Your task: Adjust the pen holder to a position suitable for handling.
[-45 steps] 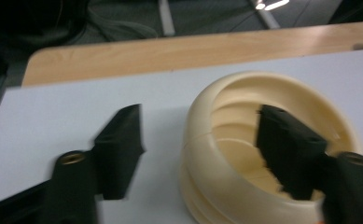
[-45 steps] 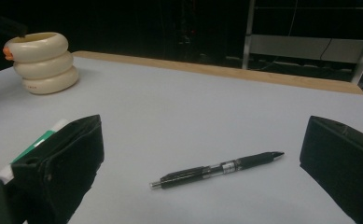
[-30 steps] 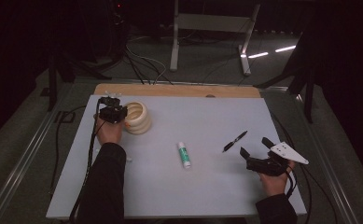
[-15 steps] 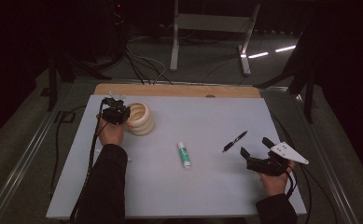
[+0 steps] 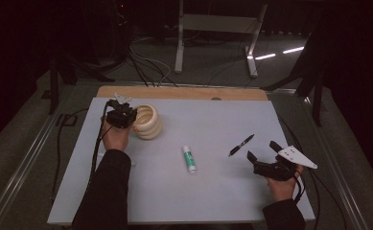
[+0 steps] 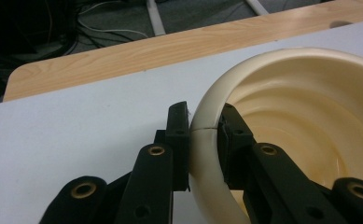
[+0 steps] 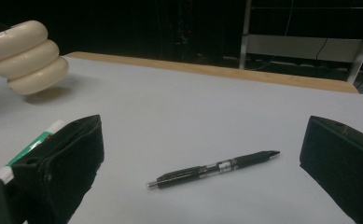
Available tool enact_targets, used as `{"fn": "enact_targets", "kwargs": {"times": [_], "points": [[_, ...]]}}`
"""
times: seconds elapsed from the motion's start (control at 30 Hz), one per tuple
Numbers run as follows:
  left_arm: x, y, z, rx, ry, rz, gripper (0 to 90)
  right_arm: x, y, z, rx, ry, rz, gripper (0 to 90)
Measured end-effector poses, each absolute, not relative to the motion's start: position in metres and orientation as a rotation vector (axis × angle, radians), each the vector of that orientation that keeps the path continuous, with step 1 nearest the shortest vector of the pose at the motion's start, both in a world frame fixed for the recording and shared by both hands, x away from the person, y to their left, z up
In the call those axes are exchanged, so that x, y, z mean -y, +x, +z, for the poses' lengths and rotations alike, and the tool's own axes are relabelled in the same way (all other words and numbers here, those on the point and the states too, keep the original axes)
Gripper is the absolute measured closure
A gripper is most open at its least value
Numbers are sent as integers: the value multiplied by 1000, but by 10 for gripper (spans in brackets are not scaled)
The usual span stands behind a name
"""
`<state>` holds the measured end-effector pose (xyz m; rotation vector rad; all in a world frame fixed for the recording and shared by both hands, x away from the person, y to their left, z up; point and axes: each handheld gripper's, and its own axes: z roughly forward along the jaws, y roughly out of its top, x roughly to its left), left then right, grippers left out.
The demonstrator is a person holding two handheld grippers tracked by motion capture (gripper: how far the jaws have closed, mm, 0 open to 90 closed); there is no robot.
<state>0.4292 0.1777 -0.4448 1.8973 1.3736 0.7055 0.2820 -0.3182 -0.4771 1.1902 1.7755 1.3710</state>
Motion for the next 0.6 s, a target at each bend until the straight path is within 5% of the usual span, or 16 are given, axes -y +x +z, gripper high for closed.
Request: {"fn": "enact_targets", "kwargs": {"times": [0.6], "points": [[-146, 420, -439, -1249, 1989, 657, 781, 318, 282, -477, -1774, 1190, 1372, 0]]}}
